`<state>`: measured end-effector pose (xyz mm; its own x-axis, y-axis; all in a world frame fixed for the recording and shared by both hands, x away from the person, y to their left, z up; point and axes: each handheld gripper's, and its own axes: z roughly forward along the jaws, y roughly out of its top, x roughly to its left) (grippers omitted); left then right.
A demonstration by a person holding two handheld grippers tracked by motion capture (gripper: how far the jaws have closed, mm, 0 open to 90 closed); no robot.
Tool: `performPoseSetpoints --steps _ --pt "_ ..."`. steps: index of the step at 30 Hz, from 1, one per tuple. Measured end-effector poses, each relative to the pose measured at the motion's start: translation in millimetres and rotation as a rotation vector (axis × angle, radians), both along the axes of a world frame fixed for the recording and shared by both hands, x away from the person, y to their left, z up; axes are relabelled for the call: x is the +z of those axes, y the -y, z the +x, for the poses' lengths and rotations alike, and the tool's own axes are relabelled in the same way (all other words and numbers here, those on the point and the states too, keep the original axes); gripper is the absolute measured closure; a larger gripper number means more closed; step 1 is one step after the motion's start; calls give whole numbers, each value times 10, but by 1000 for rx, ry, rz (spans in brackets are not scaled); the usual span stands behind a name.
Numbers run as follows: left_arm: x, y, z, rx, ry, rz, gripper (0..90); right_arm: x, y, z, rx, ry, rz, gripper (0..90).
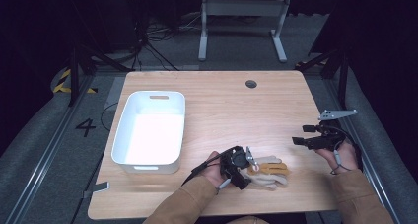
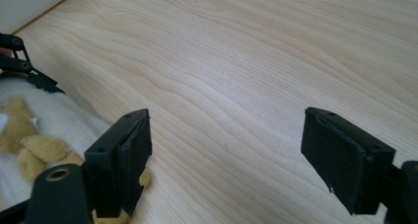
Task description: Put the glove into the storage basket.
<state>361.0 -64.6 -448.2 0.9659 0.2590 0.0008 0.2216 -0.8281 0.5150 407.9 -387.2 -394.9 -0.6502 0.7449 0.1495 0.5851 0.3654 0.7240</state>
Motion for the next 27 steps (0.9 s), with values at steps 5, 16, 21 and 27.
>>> performPoseSetpoints --steps 5,16,21,27 --pt "48 -2 -5 53 -8 27 605 1 -1 -3 5 3 2 215" --pt "63 -12 28 90 -67 14 713 11 -4 -10 19 12 6 223" --pt "85 -26 33 100 -88 -1 722 13 11 -7 18 19 9 224" --pt "171 -93 35 99 -102 -69 720 13 16 -7 16 16 10 225"
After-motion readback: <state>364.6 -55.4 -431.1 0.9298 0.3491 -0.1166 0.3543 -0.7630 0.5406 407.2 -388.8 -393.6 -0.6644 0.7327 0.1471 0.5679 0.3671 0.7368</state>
